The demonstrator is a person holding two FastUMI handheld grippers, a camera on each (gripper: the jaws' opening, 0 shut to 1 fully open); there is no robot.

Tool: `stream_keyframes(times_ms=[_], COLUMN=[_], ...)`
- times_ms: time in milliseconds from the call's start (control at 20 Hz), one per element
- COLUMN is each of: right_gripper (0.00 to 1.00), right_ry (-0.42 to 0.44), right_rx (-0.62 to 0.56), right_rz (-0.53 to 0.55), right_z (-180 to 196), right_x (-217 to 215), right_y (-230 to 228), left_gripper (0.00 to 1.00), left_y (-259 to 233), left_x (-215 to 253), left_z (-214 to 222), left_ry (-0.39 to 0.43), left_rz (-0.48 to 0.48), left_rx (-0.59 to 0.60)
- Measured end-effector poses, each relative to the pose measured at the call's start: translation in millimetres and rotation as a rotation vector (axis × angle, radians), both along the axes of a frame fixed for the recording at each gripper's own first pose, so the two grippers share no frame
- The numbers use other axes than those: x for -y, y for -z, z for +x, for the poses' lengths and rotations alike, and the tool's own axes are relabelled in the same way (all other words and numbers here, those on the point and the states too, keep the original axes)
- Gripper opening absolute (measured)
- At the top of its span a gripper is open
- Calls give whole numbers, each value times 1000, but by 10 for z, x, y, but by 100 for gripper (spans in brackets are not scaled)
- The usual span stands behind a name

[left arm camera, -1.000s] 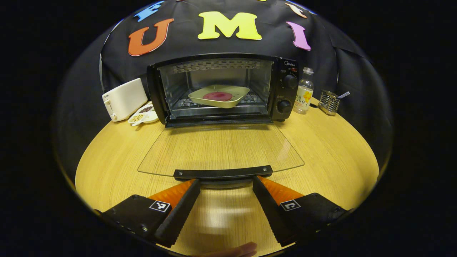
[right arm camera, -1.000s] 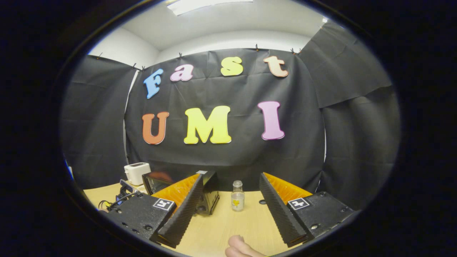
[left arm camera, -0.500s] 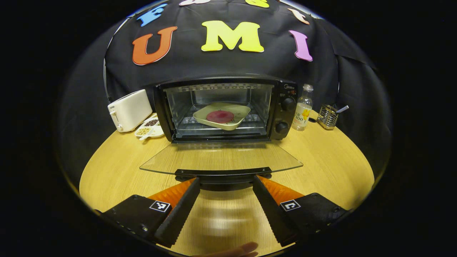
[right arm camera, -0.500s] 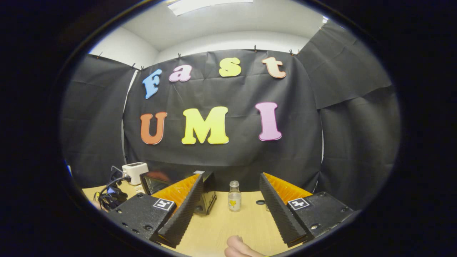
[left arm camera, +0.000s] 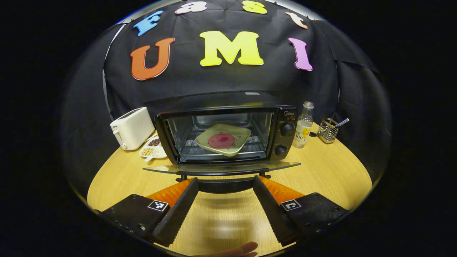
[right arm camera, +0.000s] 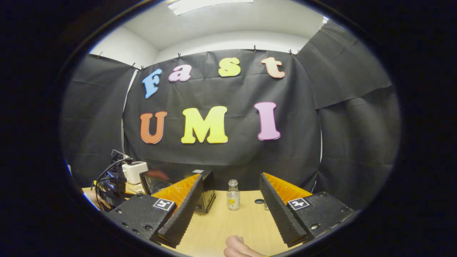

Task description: Open the electric oven with the left hand, put the food in, and close the electric oven.

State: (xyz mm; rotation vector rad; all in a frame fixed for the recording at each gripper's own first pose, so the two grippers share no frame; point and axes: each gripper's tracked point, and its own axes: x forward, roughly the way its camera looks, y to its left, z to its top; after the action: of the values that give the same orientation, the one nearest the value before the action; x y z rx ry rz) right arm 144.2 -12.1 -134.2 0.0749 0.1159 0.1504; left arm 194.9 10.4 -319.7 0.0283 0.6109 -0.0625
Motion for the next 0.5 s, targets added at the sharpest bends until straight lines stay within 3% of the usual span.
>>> stream_keyframes(times_ms=[50,200,500], right_gripper=[96,100,96], right_ry=[3,1,12], right_rx=[-2,2,14], right_rz=[-5,-18,-25], right_z=[-15,-71,-301], right_x=[14,15,72], right_y=[-6,-45,-173], left_gripper=[98,98,96], left_y=[-22,-88,-279], left_x=[-9,-36,-137], left_z=[37,176,589], left_ry=[-4,-5,-7], left_rz=[-6,-22,-42], left_rx=[2,19,85])
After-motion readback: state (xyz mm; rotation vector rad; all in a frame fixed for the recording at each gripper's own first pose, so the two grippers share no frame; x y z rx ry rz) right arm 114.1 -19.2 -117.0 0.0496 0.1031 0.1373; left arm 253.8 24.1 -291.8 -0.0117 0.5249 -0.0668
